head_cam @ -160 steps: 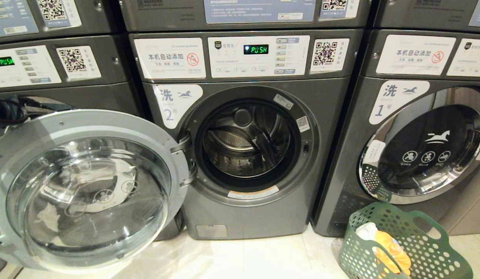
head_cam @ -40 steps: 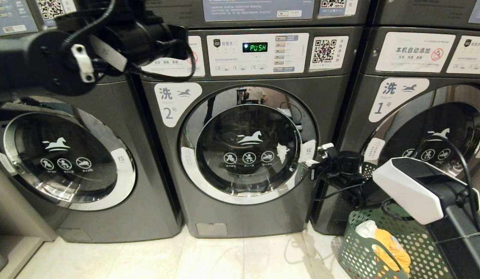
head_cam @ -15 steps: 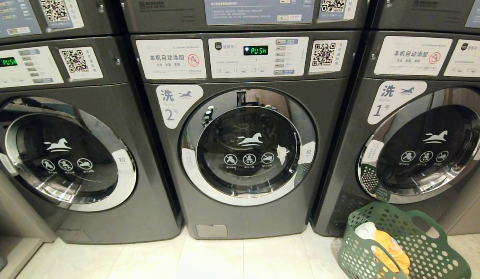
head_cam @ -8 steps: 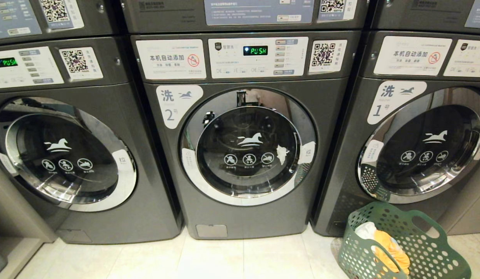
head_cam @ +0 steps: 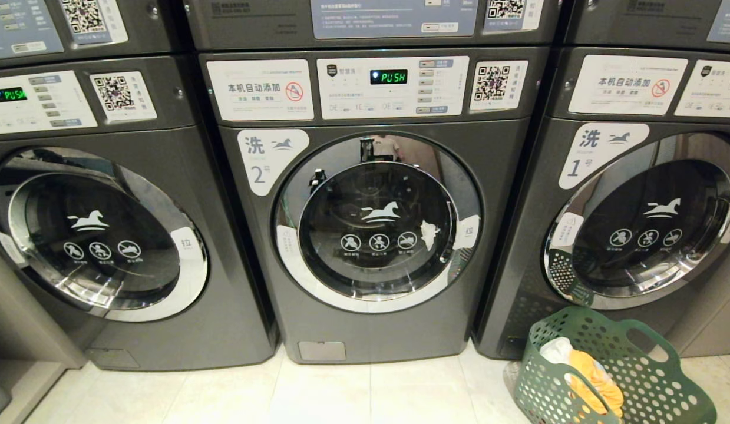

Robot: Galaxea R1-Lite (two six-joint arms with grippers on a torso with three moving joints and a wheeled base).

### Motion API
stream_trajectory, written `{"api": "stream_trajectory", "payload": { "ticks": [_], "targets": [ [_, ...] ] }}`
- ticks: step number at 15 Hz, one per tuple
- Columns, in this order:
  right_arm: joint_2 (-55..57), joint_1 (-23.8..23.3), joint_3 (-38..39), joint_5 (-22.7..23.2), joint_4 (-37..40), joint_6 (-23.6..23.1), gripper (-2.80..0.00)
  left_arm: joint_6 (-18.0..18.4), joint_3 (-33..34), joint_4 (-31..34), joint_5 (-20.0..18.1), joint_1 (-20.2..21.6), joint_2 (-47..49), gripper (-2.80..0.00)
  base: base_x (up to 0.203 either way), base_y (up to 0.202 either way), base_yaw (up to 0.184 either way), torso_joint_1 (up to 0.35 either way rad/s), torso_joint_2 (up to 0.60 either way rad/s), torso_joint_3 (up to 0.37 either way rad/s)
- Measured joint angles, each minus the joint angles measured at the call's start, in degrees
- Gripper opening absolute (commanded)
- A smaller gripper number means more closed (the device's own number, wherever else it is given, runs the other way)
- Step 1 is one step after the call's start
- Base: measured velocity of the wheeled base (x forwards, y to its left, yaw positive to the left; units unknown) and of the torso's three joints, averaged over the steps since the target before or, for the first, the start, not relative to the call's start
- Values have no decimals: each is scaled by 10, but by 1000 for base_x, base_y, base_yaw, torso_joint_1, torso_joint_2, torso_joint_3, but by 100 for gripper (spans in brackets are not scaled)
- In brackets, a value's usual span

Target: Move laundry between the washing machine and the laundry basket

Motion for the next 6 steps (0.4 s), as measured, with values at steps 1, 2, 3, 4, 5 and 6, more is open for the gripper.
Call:
{"api": "stream_trajectory", "payload": {
  "ticks": [1, 2, 3, 4, 5, 6],
  "targets": [
    [0, 0, 1, 0, -2, 3, -280, 0, 0, 0, 0, 0, 0, -280, 0, 0, 0, 0, 0, 0],
    [0, 0, 2, -1, -6, 8, -280, -1, 0, 0, 0, 0, -1, -280, 0, 0, 0, 0, 0, 0],
    [0, 0, 4, -1, -10, 10, -280, -1, 0, 0, 1, 0, -1, -280, 0, 0, 0, 0, 0, 0],
    [0, 0, 6, -2, -14, 10, -280, -1, 0, 0, 1, 0, -1, -280, 0, 0, 0, 0, 0, 0],
    [0, 0, 7, -2, -16, 10, -280, -1, 0, 0, 1, 0, -2, -280, 0, 0, 0, 0, 0, 0],
    [0, 0, 7, -1, -17, 9, -280, -1, 0, 0, 1, 0, -2, -280, 0, 0, 0, 0, 0, 0]
  ]
}}
